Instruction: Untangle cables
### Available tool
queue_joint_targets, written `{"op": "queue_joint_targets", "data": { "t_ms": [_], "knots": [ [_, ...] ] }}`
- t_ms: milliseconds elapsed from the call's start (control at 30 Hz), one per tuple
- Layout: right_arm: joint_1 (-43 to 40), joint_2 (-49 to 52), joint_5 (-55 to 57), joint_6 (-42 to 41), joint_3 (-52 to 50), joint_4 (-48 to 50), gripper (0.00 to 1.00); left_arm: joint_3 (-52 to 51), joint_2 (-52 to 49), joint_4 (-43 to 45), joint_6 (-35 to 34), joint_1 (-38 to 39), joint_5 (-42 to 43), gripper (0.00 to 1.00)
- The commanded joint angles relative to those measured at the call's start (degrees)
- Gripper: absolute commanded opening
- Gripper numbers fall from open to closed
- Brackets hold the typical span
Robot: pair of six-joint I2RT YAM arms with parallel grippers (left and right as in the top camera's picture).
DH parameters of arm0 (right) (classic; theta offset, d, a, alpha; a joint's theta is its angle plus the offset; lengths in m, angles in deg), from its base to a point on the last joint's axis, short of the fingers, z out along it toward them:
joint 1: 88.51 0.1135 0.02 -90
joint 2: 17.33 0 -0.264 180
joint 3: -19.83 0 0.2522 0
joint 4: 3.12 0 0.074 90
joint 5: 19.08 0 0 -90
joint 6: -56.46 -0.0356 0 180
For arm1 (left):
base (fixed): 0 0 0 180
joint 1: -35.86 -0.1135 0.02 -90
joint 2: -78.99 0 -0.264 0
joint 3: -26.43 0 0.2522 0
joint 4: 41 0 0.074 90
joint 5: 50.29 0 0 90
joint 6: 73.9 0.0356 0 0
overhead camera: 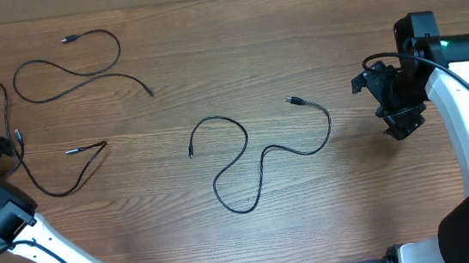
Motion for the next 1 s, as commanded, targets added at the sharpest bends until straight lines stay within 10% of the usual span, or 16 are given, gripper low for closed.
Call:
{"op": "queue_joint_targets", "data": {
  "t_ms": [0, 600, 667, 700, 967],
  "knots": [
    [-0.13, -0.5, 0.15, 0.24, 0.96, 0.02, 1.0, 0.79, 5.9, 0.11, -0.61, -0.61, -1.27, 0.91],
    [-0.13, -0.5, 0.15, 0.24, 0.96, 0.02, 1.0, -10.95, 4.87, 11.78, -2.14, -2.38, 0.11, 0.98],
    [-0.13, -0.5, 0.15, 0.24, 0.96, 0.02, 1.0, -11.52, 4.87, 12.0, -2.14, -2.38, 0.09, 0.75],
    [-0.13, -0.5, 0.15, 0.24, 0.96, 0.02, 1.0, -11.89, 4.83, 11.93, -2.16, -2.4, 0.11, 0.41],
    [-0.13, -0.5, 0.13, 0.24, 0.96, 0.02, 1.0, -12.13, 4.83, 9.55, -5.66, -2.43, 5.92, 0.04]
  ]
}}
